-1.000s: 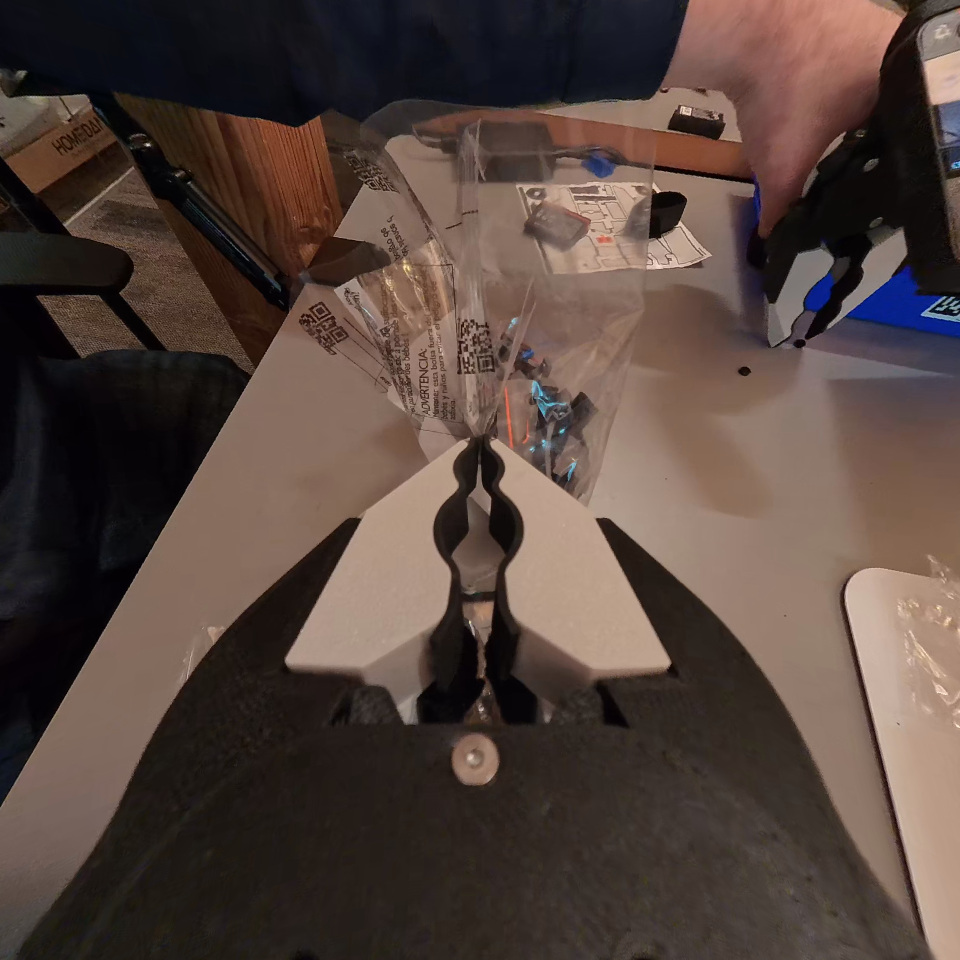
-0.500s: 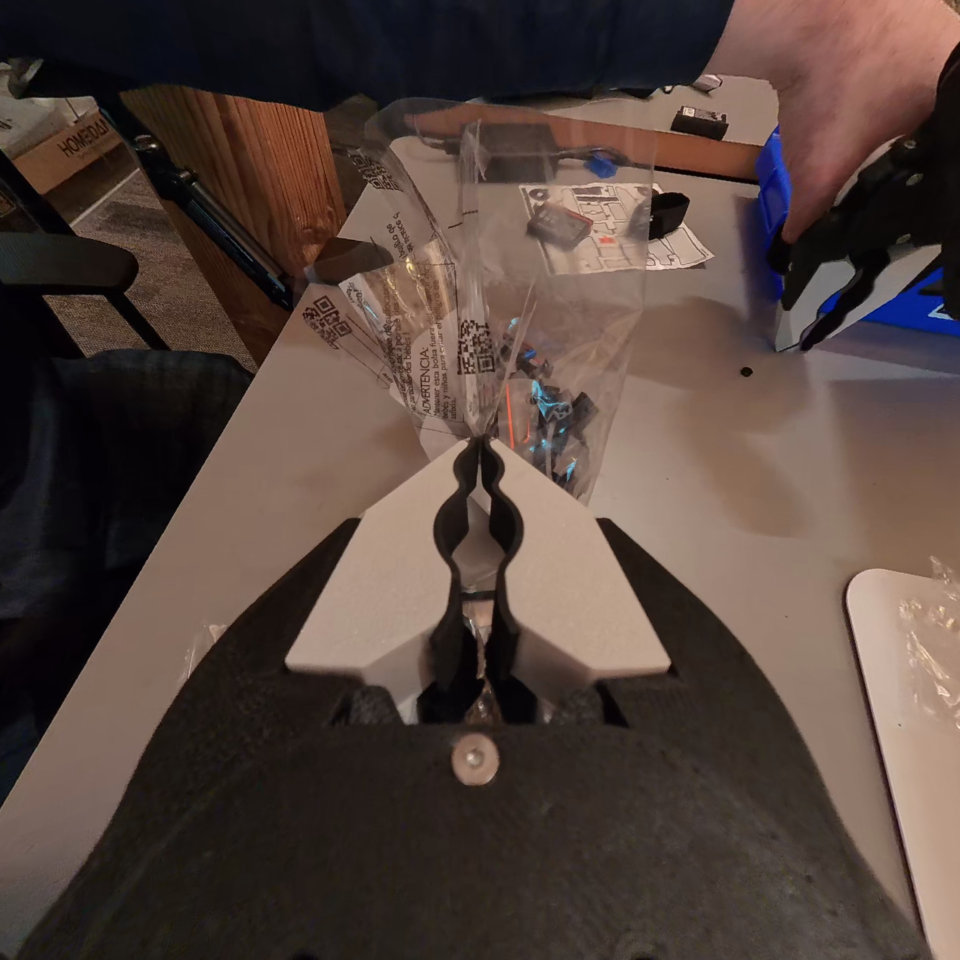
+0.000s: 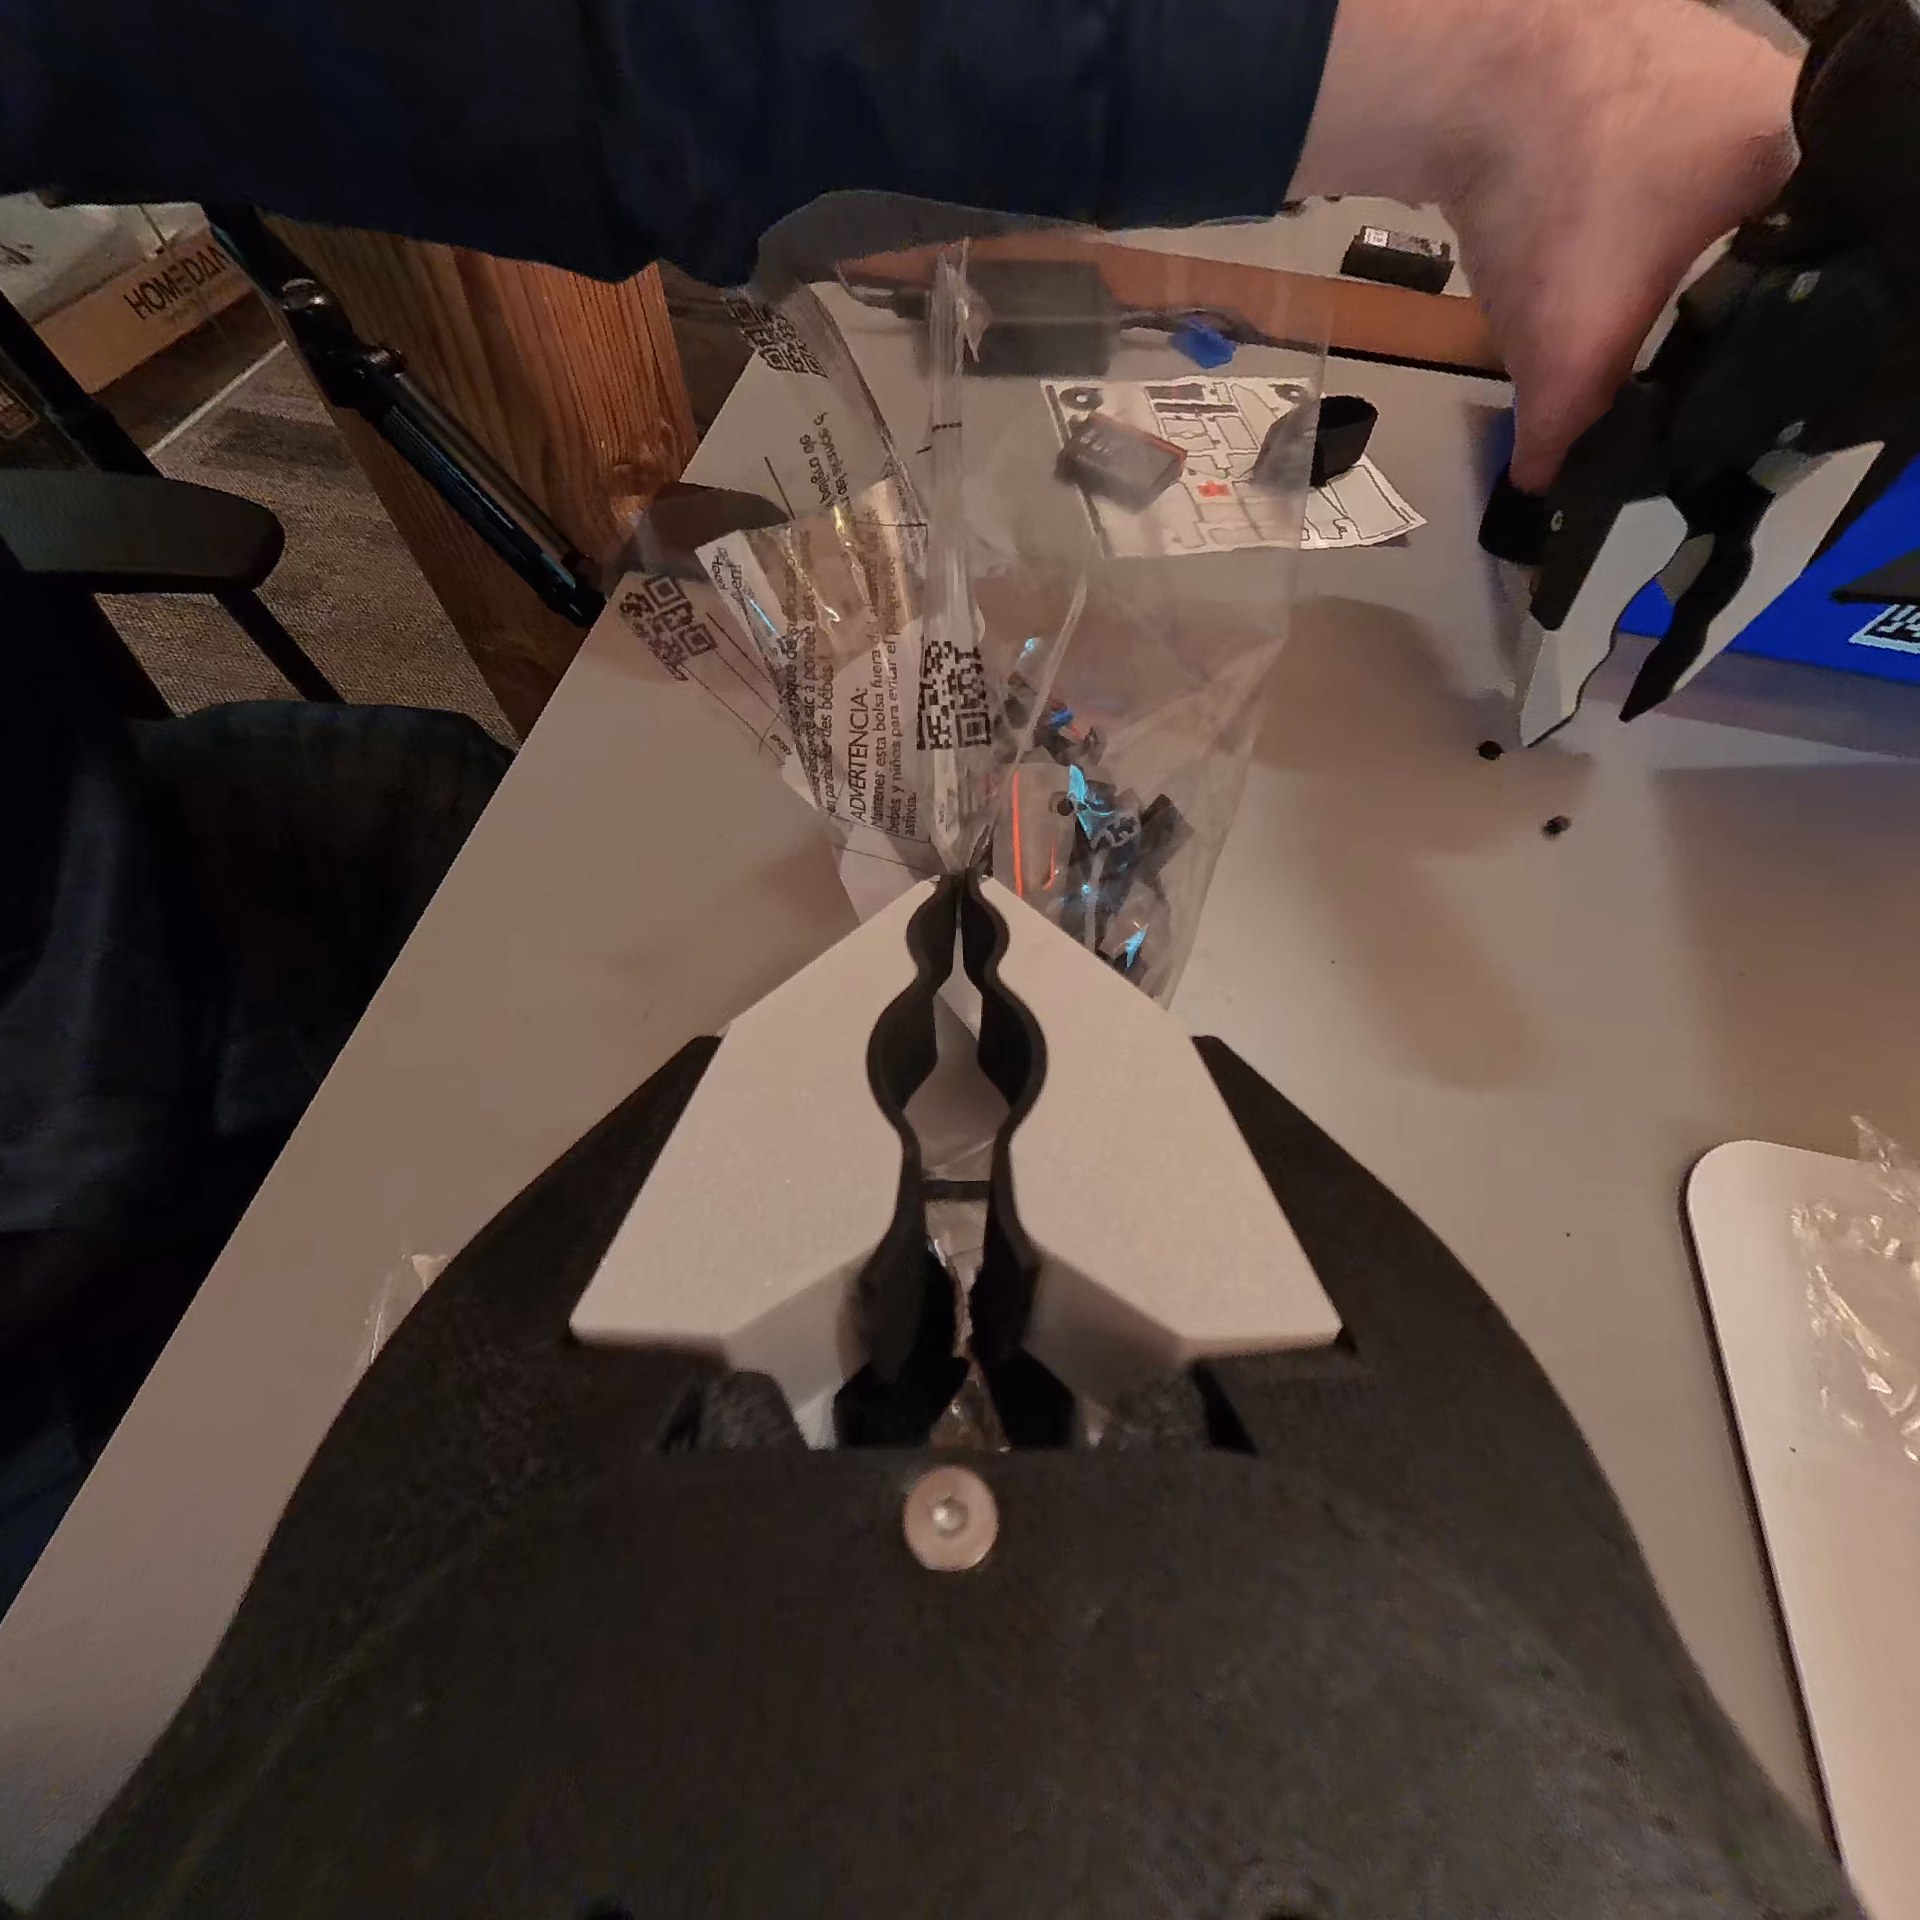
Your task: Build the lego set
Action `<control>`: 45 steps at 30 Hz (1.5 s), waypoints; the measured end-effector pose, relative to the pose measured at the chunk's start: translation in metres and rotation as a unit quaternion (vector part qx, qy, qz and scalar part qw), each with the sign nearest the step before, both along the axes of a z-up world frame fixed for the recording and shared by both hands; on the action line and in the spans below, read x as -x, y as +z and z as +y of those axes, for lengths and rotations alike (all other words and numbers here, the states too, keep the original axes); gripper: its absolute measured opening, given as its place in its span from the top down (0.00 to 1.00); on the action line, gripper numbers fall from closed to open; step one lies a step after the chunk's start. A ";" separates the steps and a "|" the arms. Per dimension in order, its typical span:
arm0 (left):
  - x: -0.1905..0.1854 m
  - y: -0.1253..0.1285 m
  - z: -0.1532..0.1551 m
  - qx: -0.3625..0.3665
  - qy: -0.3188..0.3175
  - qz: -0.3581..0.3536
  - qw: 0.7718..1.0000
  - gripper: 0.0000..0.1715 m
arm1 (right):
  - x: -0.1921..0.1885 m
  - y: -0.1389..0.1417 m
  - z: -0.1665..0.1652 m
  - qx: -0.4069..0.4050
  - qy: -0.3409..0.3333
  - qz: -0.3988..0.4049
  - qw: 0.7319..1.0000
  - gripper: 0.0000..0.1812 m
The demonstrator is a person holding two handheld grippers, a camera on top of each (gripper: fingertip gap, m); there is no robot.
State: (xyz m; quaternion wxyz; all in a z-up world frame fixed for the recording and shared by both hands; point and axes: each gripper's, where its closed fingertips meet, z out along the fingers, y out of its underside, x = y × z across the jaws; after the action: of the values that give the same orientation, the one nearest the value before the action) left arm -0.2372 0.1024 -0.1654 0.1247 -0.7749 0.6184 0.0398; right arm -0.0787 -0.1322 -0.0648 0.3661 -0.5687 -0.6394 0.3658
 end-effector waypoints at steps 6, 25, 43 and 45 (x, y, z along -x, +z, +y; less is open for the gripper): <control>-0.048 0.011 -0.028 0.039 -0.023 -0.110 0.993 0.80 | 0.000 -0.001 -0.002 -0.002 0.004 -0.004 1.000 1.00; -0.061 -0.009 -0.007 -0.004 0.043 -0.122 0.992 0.86 | -0.002 0.000 -0.003 -0.001 0.007 -0.003 1.000 1.00; -0.040 -0.001 -0.024 0.037 0.051 -0.130 0.989 0.87 | -0.003 0.002 -0.004 -0.005 0.009 -0.002 1.000 1.00; -0.044 -0.002 -0.028 0.042 0.042 -0.136 0.989 0.90 | -0.002 0.002 -0.005 -0.005 0.010 -0.002 1.000 1.00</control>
State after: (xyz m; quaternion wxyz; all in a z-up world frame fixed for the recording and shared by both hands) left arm -0.1933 0.0748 -0.1673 0.1728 -0.8030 0.5636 -0.0869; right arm -0.0762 -0.1367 -0.0630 0.3643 -0.5609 -0.6477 0.3650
